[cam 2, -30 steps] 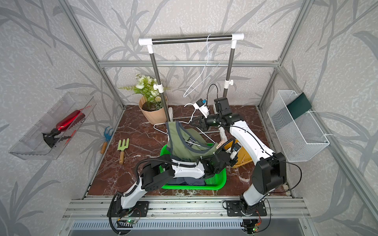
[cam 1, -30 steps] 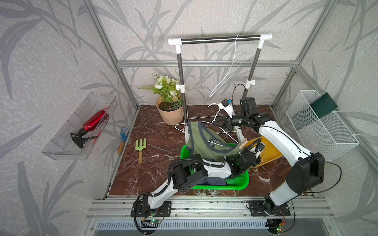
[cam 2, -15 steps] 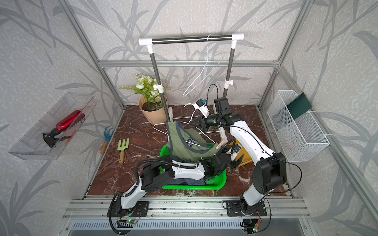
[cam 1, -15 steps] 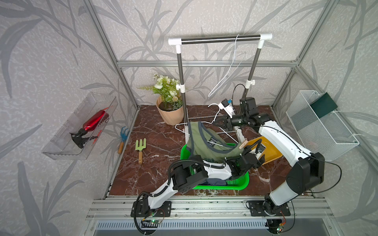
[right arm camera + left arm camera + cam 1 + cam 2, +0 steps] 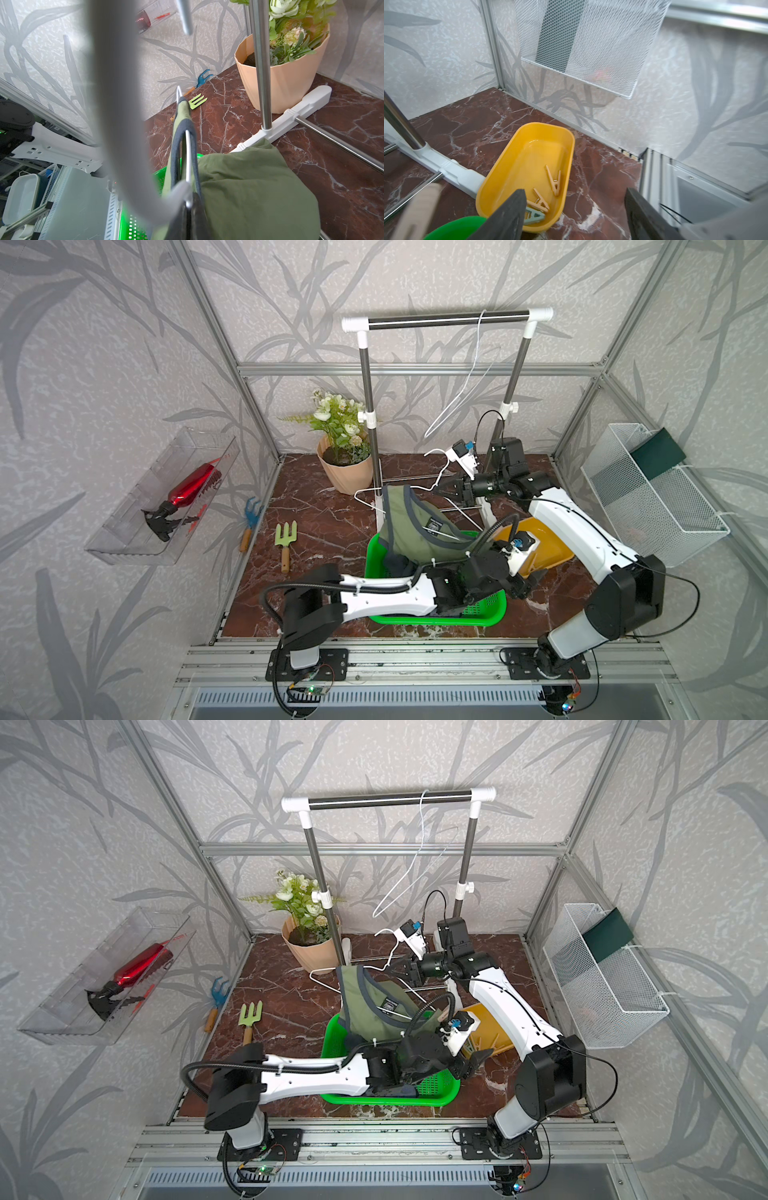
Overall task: Remove the clothespins securing tank tops to the hanger
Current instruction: Place the clothespin in the storage box, then adjust the hanger.
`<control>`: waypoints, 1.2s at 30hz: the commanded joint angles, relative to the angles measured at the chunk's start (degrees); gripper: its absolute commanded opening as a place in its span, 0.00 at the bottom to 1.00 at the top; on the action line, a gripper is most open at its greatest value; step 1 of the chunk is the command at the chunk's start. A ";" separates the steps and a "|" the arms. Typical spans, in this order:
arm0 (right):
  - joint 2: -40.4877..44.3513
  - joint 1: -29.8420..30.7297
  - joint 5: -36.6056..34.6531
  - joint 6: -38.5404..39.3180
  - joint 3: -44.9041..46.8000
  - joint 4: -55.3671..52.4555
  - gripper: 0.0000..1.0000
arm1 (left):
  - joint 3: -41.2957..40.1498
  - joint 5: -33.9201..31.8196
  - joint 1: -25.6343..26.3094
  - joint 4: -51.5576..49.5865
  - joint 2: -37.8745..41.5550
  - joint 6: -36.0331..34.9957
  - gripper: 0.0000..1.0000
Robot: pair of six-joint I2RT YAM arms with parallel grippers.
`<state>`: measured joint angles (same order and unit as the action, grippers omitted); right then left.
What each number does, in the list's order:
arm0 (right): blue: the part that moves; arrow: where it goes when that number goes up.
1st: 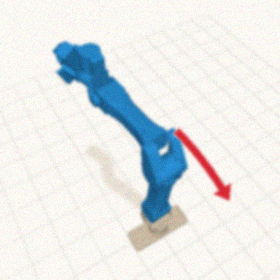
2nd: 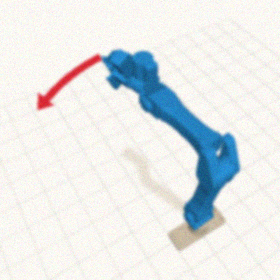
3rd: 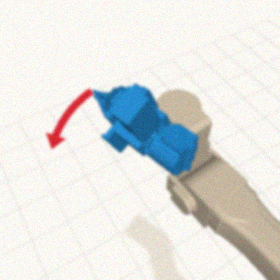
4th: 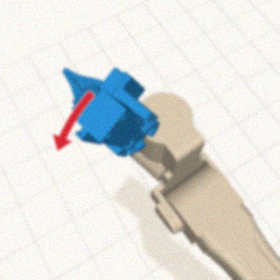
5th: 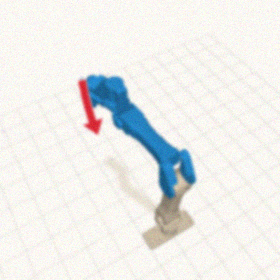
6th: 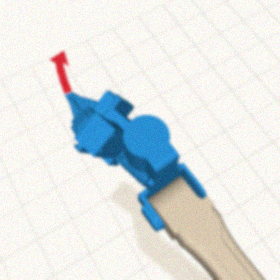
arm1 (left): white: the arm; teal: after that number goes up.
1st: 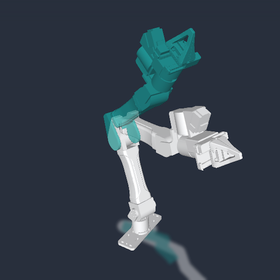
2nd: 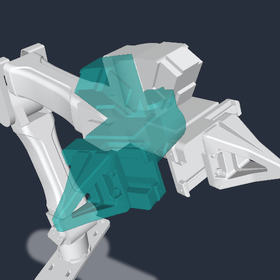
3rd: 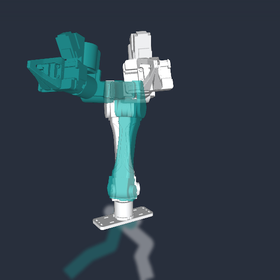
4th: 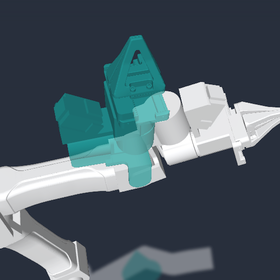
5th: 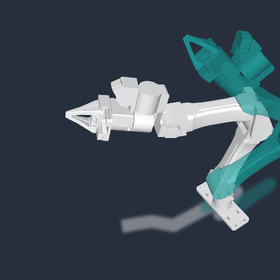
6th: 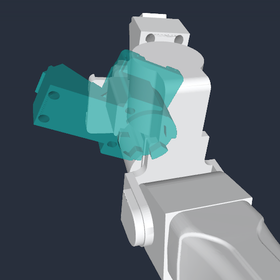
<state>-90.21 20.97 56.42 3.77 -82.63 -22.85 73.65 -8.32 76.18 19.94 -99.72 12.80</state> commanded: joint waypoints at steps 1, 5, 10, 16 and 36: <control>2.39 -0.16 1.84 -1.88 2.08 3.97 0.00 | -3.16 1.60 1.39 -8.15 5.19 4.31 0.76; 3.71 0.03 2.11 -2.79 3.30 5.36 0.00 | -5.93 -2.59 1.60 -15.36 12.41 3.24 0.76; 4.89 0.55 2.95 -1.32 2.87 2.28 0.00 | -6.34 -17.17 1.12 -29.90 22.83 -0.25 0.76; 6.26 2.00 2.83 1.52 2.12 -2.81 0.00 | -6.06 -23.76 -9.70 -46.34 35.05 -0.70 0.76; 11.53 7.24 3.37 3.44 3.96 -7.42 0.00 | -7.39 18.71 -39.31 -49.28 43.69 -2.79 0.92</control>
<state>-80.51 28.18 57.21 7.16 -79.22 -30.33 68.40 0.56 38.44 -31.75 -57.95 9.06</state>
